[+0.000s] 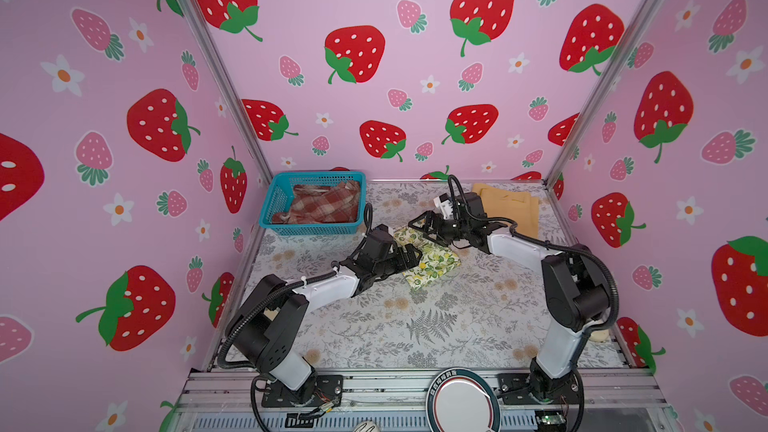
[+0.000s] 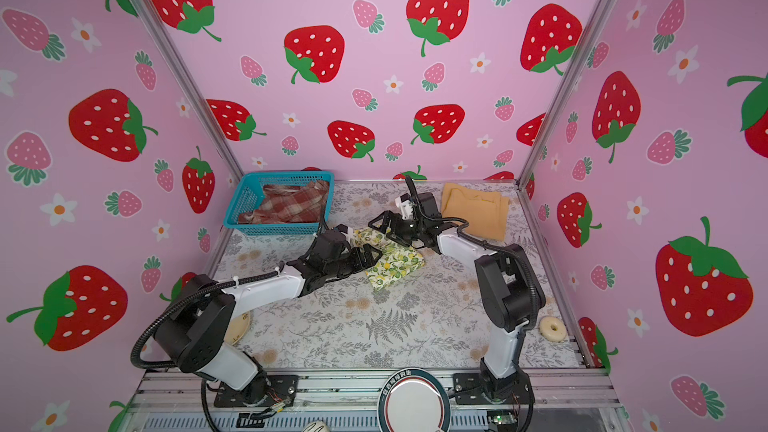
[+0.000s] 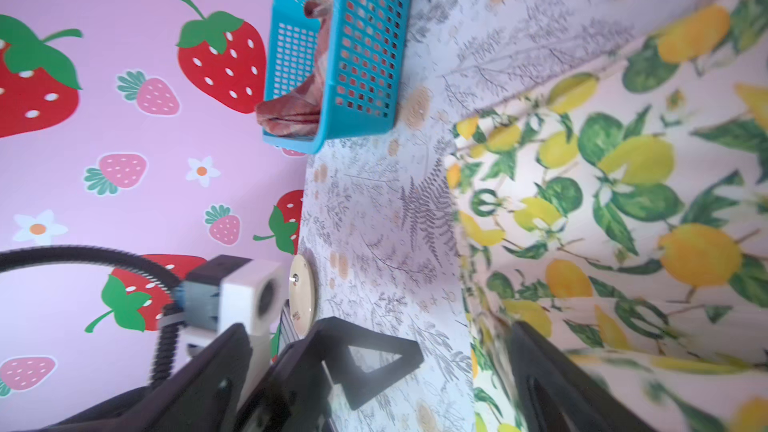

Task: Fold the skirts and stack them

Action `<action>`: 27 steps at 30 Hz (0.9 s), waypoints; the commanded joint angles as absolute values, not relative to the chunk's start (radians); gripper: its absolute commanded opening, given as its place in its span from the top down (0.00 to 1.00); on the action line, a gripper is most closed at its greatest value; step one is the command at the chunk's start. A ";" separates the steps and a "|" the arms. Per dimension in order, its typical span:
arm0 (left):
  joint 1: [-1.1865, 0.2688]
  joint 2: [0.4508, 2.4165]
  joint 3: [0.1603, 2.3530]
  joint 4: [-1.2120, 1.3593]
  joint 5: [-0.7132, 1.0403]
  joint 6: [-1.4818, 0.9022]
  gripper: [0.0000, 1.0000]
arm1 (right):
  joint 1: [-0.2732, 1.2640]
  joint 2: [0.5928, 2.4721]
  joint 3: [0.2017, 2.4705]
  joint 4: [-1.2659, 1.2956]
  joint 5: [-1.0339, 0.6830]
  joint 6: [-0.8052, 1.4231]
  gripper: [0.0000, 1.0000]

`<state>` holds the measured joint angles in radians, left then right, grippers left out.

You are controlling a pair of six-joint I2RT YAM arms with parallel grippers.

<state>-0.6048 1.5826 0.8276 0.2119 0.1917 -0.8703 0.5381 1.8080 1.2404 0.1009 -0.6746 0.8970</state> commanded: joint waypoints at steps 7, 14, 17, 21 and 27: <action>-0.597 1.573 0.841 0.144 0.157 -0.845 0.01 | 0.471 1.840 1.332 -0.073 -0.594 0.717 0.00; -0.595 1.562 0.841 0.116 0.147 -0.842 0.01 | 0.443 1.995 1.378 -0.068 -0.582 0.676 0.00; -0.594 1.544 0.831 0.098 0.144 -0.833 0.01 | 0.443 2.029 1.372 -0.045 -0.597 0.676 0.00; -0.588 1.531 0.828 0.082 0.113 -0.827 0.01 | 0.448 2.027 1.328 0.013 -0.620 0.704 0.00; -0.583 1.541 0.834 0.072 0.113 -0.825 0.01 | 0.462 1.981 1.270 0.045 -0.627 0.710 0.00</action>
